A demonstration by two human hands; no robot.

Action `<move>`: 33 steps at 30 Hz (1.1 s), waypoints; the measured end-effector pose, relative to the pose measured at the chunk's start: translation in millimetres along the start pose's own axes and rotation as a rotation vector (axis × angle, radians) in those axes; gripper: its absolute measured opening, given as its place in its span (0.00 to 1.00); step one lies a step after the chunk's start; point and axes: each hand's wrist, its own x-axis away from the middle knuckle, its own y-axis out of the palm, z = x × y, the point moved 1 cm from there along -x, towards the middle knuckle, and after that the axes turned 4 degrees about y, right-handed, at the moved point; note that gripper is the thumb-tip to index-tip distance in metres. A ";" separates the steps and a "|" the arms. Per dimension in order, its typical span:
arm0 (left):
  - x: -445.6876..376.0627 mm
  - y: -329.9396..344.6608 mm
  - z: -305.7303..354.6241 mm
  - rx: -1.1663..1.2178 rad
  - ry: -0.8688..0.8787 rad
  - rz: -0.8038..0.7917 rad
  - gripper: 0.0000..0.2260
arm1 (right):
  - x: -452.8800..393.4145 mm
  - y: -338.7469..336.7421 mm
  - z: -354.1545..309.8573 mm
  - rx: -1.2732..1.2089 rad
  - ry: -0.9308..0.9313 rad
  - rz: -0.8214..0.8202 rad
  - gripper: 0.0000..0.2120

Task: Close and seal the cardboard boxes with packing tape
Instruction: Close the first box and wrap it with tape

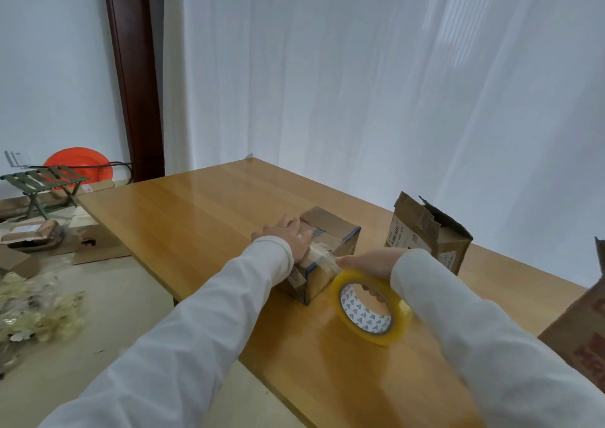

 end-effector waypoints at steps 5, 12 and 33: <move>21.1 -3.0 2.6 0.041 -0.131 -0.022 0.31 | 7.5 -15.9 0.3 0.251 -0.038 0.067 0.25; 52.9 5.3 1.2 -0.086 -0.235 -0.027 0.47 | 3.3 -49.6 32.8 0.308 -0.277 0.147 0.23; 30.2 13.8 69.8 -0.078 0.352 0.014 0.27 | -27.0 -43.1 162.5 0.419 0.294 0.431 0.15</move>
